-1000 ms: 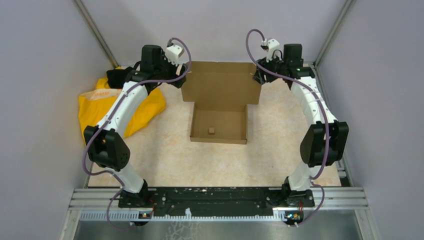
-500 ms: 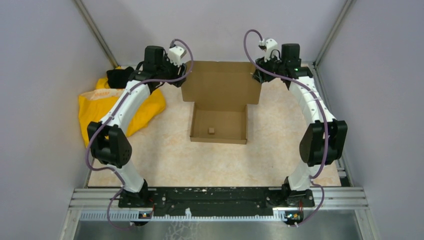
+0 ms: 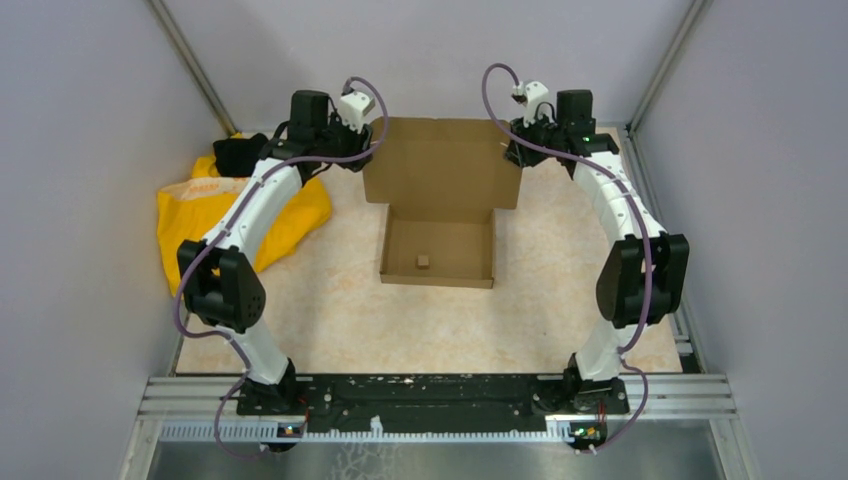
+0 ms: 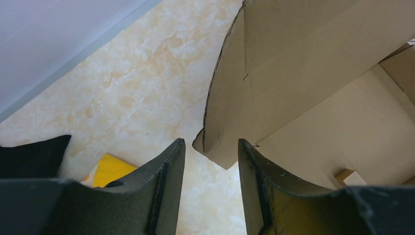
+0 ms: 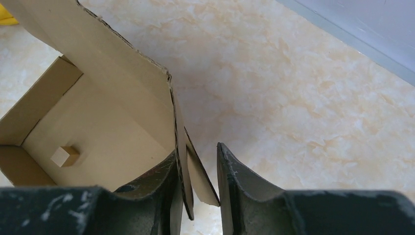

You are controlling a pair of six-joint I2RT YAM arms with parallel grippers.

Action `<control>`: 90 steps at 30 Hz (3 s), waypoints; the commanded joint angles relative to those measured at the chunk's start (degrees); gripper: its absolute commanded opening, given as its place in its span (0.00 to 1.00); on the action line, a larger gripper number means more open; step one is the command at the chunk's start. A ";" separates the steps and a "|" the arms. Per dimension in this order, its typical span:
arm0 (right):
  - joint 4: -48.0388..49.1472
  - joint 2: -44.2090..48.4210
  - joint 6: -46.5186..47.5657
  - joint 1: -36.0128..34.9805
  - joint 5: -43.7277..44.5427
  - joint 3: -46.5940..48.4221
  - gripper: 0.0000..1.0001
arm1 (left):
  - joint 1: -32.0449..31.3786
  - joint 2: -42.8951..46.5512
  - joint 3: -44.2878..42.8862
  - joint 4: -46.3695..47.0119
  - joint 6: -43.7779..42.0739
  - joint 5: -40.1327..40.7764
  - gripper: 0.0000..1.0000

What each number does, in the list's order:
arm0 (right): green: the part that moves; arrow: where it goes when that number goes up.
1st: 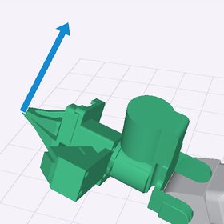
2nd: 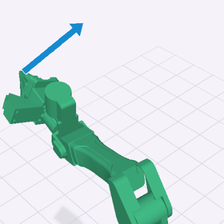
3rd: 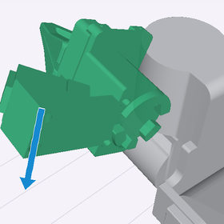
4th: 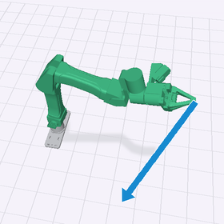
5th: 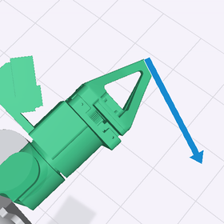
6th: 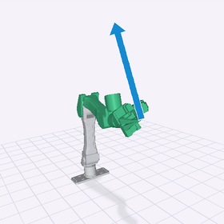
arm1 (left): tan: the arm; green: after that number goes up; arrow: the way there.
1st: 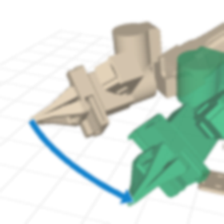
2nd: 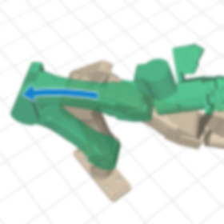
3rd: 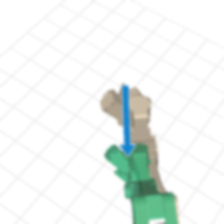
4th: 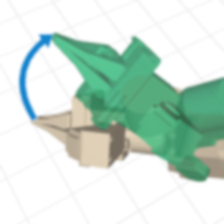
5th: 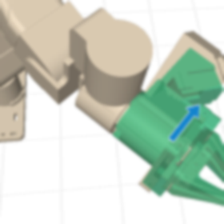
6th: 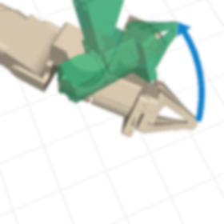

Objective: Fold the paper box

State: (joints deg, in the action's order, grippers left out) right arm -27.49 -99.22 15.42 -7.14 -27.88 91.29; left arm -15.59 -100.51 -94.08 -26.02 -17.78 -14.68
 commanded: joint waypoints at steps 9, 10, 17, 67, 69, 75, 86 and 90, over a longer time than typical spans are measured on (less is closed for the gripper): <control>2.86 1.82 -0.33 -0.73 0.12 1.77 0.34 | 0.39 -1.70 -3.27 -0.20 0.63 -3.67 0.41; 3.20 2.10 -0.45 -0.77 0.26 1.59 0.36 | 0.39 -1.81 -3.34 -0.17 0.72 -3.86 0.41; 3.93 2.87 -0.65 -0.87 0.39 1.09 0.33 | 0.31 -1.71 -3.46 0.22 1.11 -4.44 0.37; 5.18 6.17 -1.05 -0.89 4.22 -2.95 0.25 | -2.01 -5.22 -7.34 -0.19 3.72 -5.12 0.16; 4.85 5.99 -1.10 -0.98 4.15 -2.79 0.23 | -2.43 -5.34 -7.30 -0.32 3.68 -4.51 0.16; 4.48 5.89 -1.01 -1.93 5.82 -2.69 0.21 | -3.67 -5.77 -7.09 -0.93 3.60 -0.56 0.17; 2.64 5.97 -1.97 -5.48 11.47 -2.31 0.10 | -5.53 -4.84 -5.24 -1.59 4.96 3.83 0.06; 2.30 6.49 -2.66 -6.77 14.24 -2.71 0.07 | -6.87 -3.73 -3.22 -0.87 5.63 5.42 0.04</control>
State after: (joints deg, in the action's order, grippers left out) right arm -24.56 -95.44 14.09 -11.94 -15.70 87.66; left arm -20.62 -105.32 -99.61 -25.61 -12.62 -11.33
